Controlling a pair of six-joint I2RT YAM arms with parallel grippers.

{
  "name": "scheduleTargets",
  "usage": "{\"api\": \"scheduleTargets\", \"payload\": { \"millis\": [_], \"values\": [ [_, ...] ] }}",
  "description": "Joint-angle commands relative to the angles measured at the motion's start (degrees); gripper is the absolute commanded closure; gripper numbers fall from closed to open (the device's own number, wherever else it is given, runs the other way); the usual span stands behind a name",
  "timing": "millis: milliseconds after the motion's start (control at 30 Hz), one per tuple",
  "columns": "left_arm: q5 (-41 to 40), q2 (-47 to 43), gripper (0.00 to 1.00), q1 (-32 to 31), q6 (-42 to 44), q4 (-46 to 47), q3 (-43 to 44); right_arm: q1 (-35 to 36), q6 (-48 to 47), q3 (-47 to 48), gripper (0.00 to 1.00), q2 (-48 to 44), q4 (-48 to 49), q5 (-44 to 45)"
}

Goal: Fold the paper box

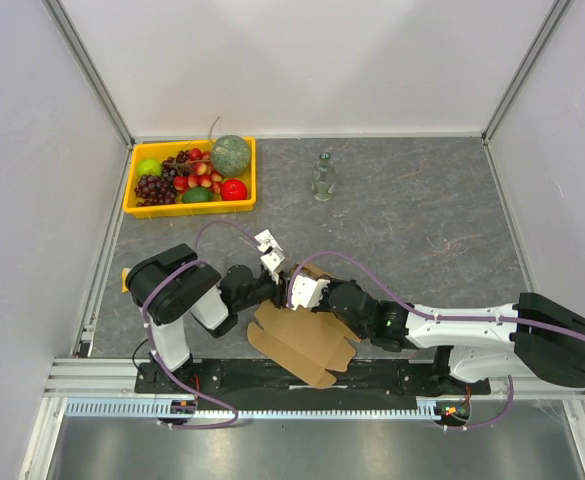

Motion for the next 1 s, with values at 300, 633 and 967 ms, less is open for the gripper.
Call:
{"api": "scheduleTargets", "payload": {
  "millis": [300, 633, 967],
  "values": [
    [1.07, -8.43, 0.38, -0.3, -1.34, 16.27, -3.47, 0.16, -0.79, 2.18, 0.92, -1.48, -0.52, 1.43],
    [-0.77, -12.22, 0.47, -0.3, 1.29, 7.93, -2.07, 0.6, -0.97, 2.54, 0.93, -1.22, -0.96, 1.43],
    [-1.56, -11.16, 0.98, -0.3, 2.88, 5.01, -0.84, 1.04, -0.88, 3.06, 0.93, -0.69, -0.87, 1.51]
  ]
}}
